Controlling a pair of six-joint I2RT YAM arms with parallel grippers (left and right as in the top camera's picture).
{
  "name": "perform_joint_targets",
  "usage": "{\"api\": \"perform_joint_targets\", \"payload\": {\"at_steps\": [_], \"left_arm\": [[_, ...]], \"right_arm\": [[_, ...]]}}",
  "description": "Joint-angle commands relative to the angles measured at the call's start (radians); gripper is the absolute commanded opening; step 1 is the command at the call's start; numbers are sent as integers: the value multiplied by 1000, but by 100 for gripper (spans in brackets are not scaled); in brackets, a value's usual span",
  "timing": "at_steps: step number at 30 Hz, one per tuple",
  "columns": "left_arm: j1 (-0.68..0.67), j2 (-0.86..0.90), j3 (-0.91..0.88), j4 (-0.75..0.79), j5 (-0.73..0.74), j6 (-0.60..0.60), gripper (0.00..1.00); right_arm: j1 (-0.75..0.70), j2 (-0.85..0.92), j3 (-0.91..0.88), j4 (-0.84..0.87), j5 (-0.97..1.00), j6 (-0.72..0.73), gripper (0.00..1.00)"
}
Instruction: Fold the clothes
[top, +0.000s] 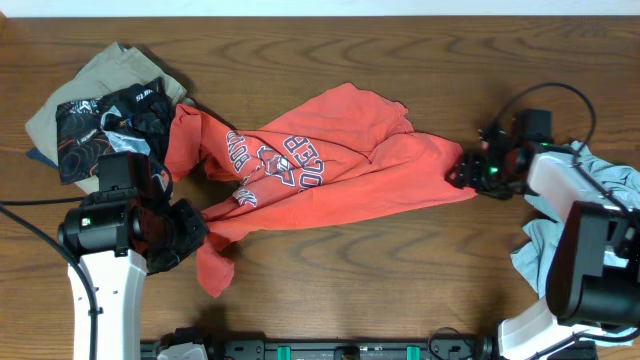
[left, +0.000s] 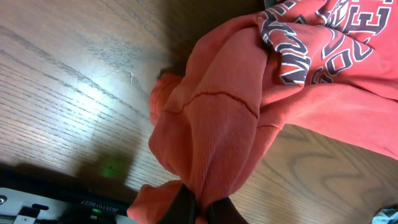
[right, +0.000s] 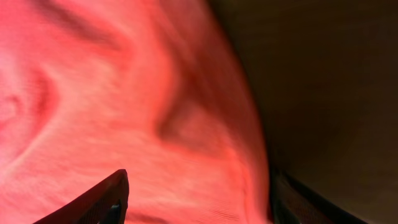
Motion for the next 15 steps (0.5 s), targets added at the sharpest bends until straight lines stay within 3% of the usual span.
{"api": "perform_joint_targets", "payload": {"at_steps": [1,3,6,11,15], "left_arm": [[4,0,2,-2,-2,14,6],[4,0,2,-1,-2,13,6],[4,0,2,-1,-2,13,6],[4,0,2,-1,-2,13,6],[4,-1,2,5,-1,14,6]], "right_arm": [[68,35,-54,17,31,58,65],[96,35,-55,20,74,86,50],[115,35,-55,15,129,131,4],[97,32,-43,-5,128,132,1],[51,7,34,-134,128,115,1]]}}
